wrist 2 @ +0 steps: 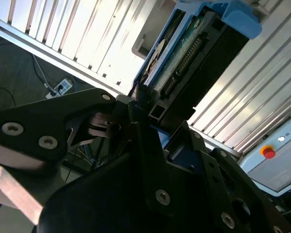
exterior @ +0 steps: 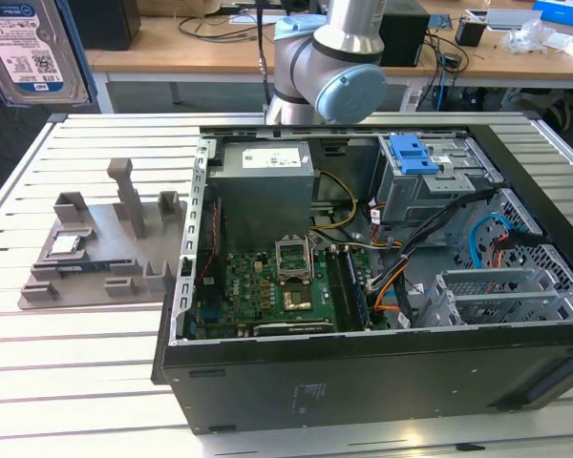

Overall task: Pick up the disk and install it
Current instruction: 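Pick up the disk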

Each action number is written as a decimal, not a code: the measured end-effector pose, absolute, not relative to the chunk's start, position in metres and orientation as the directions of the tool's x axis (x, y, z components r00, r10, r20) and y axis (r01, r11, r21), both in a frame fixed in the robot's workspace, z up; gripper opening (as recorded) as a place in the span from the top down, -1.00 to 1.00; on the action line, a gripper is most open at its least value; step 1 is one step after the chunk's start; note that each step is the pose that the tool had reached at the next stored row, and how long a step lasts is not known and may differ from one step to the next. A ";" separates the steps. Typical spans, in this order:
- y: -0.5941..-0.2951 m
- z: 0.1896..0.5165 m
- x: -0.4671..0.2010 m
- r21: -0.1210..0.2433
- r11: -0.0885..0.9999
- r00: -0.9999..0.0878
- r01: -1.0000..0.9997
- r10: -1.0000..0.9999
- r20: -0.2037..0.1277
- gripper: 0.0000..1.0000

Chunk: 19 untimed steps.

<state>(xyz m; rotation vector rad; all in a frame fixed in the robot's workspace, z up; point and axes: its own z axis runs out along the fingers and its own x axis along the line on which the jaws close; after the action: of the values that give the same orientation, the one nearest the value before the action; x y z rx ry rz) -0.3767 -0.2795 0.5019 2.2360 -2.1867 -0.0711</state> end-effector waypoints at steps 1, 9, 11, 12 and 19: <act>-0.280 0.502 -0.377 0.041 -0.023 0.022 -0.999 -0.999 -0.023 0.27; -0.280 0.502 -0.368 0.041 -0.023 0.022 -0.999 -0.999 -0.023 0.27; -0.280 0.502 -0.363 0.041 -0.023 0.022 -0.999 -0.999 -0.023 0.27; -0.280 0.502 -0.360 0.041 -0.023 0.022 -0.999 -0.999 -0.023 0.27; -0.280 0.502 -0.334 0.041 -0.023 0.022 -0.999 -0.999 -0.024 0.27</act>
<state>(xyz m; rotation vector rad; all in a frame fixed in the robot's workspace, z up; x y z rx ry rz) -0.3336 -0.2796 0.5019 2.2363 -2.1868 -0.0714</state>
